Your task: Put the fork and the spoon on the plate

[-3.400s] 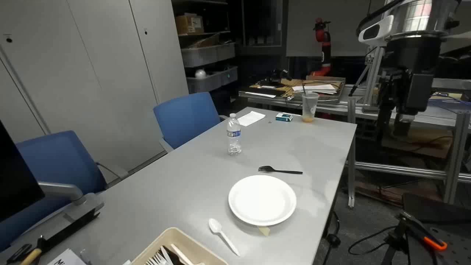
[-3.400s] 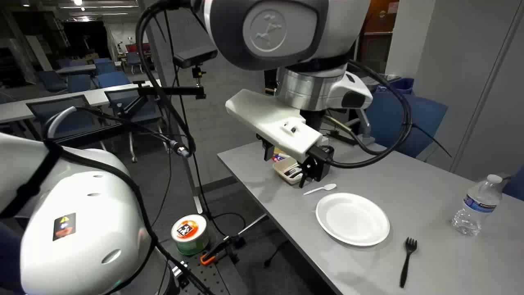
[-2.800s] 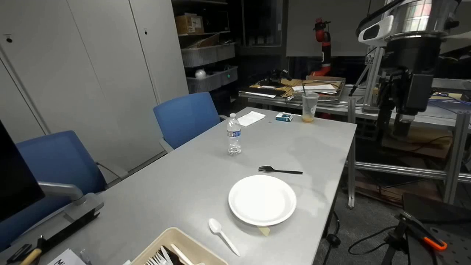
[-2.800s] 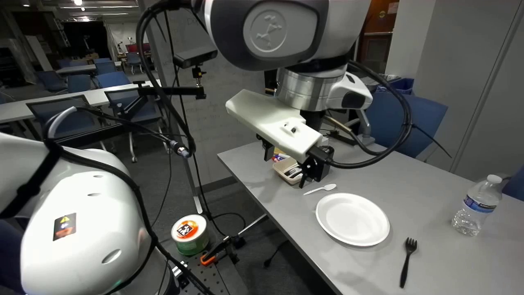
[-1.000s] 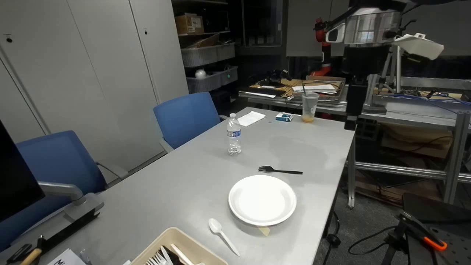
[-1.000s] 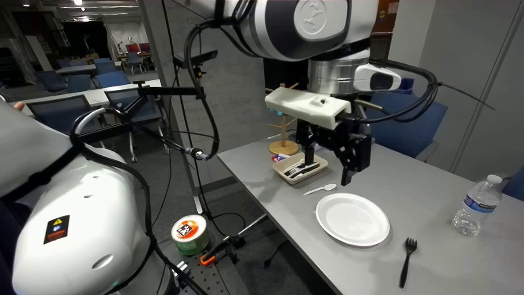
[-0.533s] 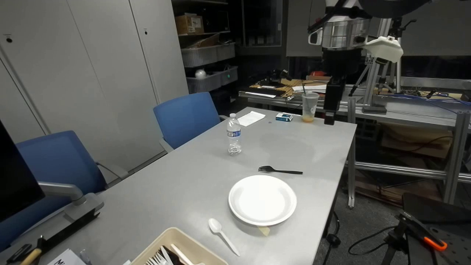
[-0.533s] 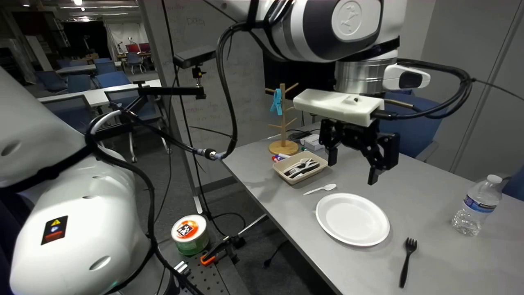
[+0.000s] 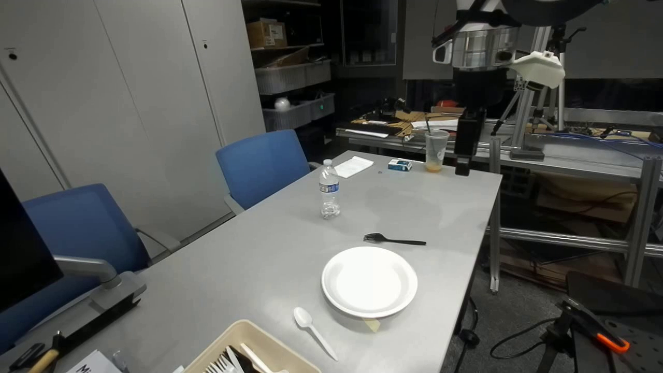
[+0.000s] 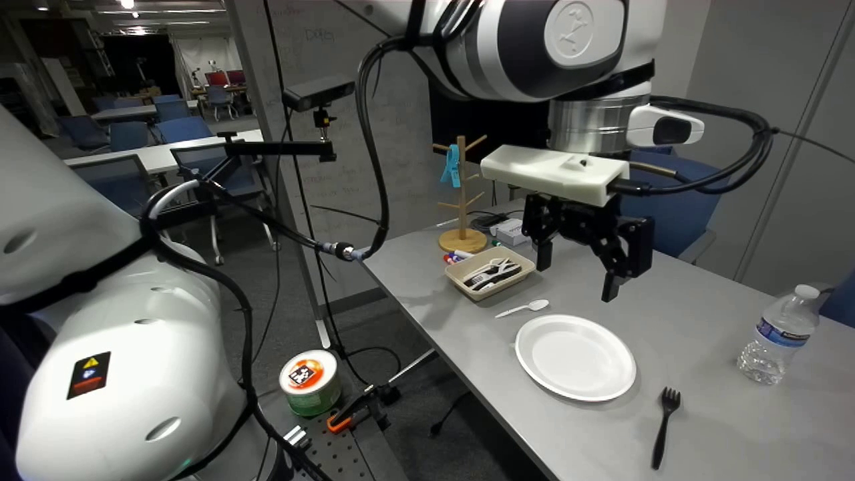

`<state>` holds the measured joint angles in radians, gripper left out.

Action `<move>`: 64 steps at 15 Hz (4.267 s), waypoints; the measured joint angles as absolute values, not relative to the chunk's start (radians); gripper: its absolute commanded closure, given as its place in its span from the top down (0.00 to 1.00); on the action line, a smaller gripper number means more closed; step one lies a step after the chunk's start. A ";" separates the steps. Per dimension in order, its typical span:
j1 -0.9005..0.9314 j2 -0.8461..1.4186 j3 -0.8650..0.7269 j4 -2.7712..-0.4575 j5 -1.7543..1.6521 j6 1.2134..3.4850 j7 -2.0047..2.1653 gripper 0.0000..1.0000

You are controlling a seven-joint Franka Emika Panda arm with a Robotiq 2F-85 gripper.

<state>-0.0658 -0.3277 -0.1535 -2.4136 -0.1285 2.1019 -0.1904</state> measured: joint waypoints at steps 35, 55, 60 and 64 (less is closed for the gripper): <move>-0.111 0.199 -0.152 -2.141 -0.182 2.428 -0.378 1.00; -0.152 0.399 -0.133 -2.043 -0.205 2.459 -0.442 1.00; -0.152 0.496 -0.124 -1.966 -0.206 2.478 -0.443 1.00; -0.152 0.569 -0.110 -1.893 -0.207 2.481 -0.443 1.00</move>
